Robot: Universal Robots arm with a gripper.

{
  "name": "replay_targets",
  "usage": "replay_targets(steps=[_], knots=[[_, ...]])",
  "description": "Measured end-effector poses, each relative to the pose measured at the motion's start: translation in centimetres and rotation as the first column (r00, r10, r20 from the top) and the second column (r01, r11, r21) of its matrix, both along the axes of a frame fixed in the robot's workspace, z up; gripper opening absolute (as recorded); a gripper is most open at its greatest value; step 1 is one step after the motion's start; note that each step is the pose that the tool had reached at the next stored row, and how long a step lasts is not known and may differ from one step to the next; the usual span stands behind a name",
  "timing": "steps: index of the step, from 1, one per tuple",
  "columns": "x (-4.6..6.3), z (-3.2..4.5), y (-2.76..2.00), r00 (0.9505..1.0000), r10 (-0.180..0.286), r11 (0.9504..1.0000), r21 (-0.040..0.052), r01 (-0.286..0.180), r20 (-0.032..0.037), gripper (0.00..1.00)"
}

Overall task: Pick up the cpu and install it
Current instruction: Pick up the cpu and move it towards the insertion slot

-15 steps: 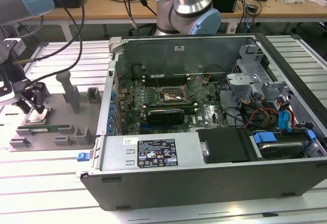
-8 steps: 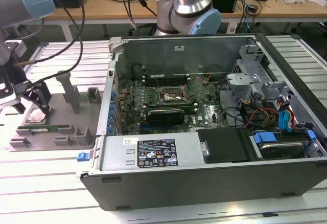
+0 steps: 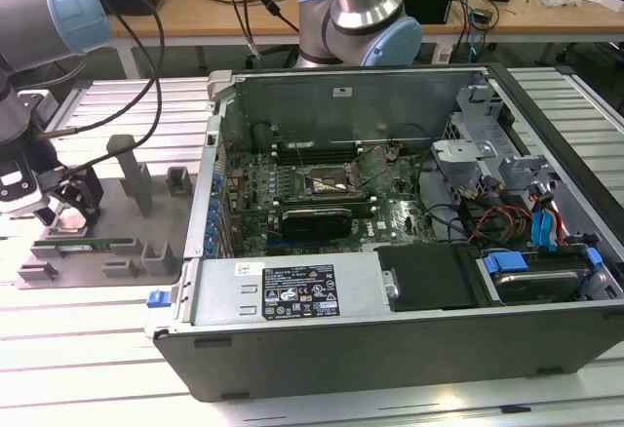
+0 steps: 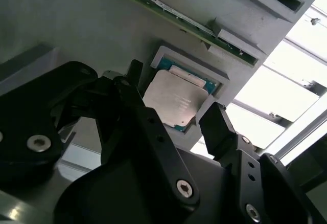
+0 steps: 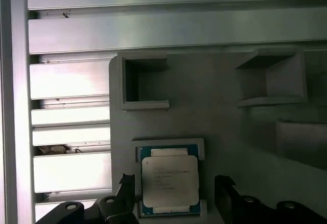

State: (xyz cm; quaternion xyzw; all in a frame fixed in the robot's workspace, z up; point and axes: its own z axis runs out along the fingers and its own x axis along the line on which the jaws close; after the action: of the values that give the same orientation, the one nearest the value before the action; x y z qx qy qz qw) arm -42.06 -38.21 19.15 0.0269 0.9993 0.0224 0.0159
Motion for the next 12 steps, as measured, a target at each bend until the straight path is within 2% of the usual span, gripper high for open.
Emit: replay_targets(steps=[3, 12], knots=[[-0.04, -0.26, 0.21, 1.0, 0.004, 1.0, 0.0, -0.004, -0.0001, 0.72], [-0.17, -0.52, 0.25, 1.0, 0.005, 1.0, -0.0002, -0.005, -0.0001, 0.72]])
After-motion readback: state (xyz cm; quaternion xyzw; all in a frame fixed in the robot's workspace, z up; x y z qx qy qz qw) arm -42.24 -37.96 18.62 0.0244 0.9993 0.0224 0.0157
